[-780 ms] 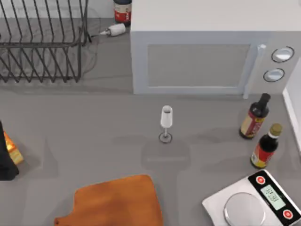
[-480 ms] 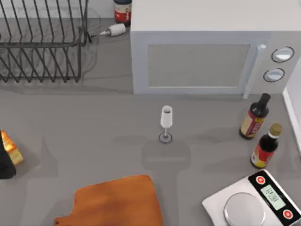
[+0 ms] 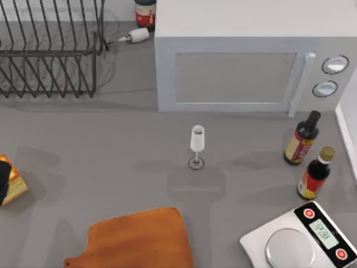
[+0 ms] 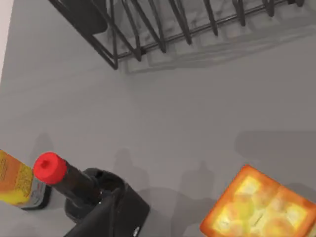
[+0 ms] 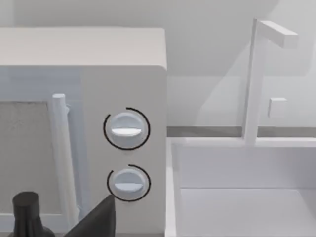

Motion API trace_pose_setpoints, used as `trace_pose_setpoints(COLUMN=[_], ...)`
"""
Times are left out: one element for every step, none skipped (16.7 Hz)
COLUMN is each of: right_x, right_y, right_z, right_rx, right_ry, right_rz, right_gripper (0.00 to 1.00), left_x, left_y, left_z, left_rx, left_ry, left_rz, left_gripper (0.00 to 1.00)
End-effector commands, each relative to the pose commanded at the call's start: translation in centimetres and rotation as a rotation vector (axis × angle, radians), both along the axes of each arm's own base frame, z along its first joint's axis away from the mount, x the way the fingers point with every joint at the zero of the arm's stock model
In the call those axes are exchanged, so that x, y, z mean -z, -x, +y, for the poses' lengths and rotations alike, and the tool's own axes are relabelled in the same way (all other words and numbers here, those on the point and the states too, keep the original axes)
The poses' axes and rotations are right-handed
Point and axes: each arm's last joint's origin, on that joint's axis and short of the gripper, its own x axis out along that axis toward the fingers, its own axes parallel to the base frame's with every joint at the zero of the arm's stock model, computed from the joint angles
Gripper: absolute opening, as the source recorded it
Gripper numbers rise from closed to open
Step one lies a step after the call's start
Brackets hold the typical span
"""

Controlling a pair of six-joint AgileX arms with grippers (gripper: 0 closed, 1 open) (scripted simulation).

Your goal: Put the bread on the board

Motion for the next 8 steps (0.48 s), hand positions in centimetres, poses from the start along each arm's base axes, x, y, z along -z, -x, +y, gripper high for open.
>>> trace_pose_setpoints(right_x=[0.0,0.0,0.0,0.0,0.0,0.0,0.0,0.0], right_y=[0.0,0.0,0.0,0.0,0.0,0.0,0.0,0.0], right_z=[0.0,0.0,0.0,0.0,0.0,0.0,0.0,0.0], right_rx=[0.0,0.0,0.0,0.0,0.0,0.0,0.0,0.0], right_ry=[0.0,0.0,0.0,0.0,0.0,0.0,0.0,0.0], right_rz=[0.0,0.0,0.0,0.0,0.0,0.0,0.0,0.0], right_gripper=[1.0,1.0,1.0,1.0,1.0,1.0,1.0,1.0], left_x=[-0.5,-0.8,-0.9,-0.9,-0.6,-0.2,0.3,0.9], left_y=[-1.2,-2.6,-4.1,-5.6,-7.1,-8.6,-10.0,-11.3], left_z=[0.1,0.1,0.2,0.3,0.3,0.4,0.5,0.7], left_rx=[0.035,0.075,0.119,0.165,0.212,0.259,0.304,0.345], left_ry=[-0.037,-0.071,-0.101,-0.127,-0.148,-0.164,-0.176,-0.183], left_rz=[0.091,0.183,0.277,0.369,0.459,0.544,0.625,0.699], left_gripper=[1.0,1.0,1.0,1.0,1.0,1.0,1.0,1.0])
